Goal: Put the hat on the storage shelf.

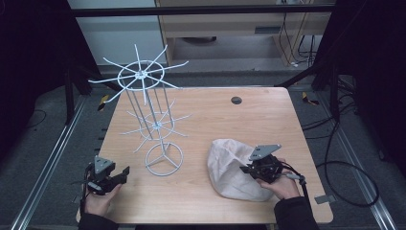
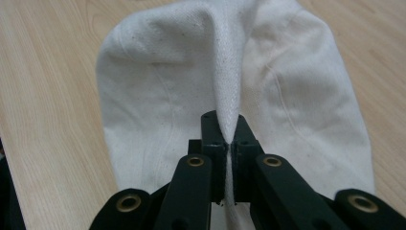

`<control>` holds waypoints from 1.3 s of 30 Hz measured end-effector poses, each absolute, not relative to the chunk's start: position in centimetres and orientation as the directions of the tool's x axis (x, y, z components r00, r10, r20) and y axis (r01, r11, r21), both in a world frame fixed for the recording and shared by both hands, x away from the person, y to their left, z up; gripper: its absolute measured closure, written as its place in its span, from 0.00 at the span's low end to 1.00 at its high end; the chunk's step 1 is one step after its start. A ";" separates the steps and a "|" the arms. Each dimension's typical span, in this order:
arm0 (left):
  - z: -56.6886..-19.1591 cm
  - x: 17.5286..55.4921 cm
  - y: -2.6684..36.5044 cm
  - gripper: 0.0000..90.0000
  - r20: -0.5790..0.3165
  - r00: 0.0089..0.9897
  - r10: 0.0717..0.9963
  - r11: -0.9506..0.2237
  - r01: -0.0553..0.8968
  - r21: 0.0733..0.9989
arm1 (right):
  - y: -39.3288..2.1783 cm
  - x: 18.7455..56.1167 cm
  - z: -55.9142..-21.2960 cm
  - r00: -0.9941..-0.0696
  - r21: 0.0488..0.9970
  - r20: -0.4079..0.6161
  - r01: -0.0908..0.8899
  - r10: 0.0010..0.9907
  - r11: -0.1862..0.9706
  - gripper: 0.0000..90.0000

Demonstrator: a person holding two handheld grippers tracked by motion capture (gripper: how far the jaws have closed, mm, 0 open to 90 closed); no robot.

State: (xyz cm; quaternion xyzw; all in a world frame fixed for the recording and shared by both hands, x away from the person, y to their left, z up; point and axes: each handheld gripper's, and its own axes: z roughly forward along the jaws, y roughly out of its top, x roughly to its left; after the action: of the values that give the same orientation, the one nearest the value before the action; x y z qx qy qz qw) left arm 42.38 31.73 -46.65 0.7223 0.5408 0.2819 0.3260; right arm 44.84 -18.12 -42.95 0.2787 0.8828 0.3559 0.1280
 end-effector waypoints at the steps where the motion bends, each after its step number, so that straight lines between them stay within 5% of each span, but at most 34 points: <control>1: -46.7 42.4 31.7 0.46 0.055 0.256 0.965 -0.203 0.597 0.776 | -18.1 44.8 -43.0 -0.812 0.700 -0.028 0.401 0.583 0.591 0.98; 18: -46.6 42.3 31.7 0.46 0.056 0.258 0.964 -0.204 0.596 0.777 | -19.8 43.3 -40.7 -0.734 0.832 -0.019 0.365 0.678 0.418 0.98; 39: -46.7 42.3 31.7 0.46 0.058 0.255 0.965 -0.205 0.598 0.775 | -20.9 40.7 -34.7 -0.655 0.964 -0.088 0.133 0.750 0.230 0.99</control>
State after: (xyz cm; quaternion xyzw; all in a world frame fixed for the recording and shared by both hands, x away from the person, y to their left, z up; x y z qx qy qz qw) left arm 42.31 31.70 -46.68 0.7228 0.5407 0.2827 0.3244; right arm 40.73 -20.87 -34.67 0.3023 0.7306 0.5420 0.2848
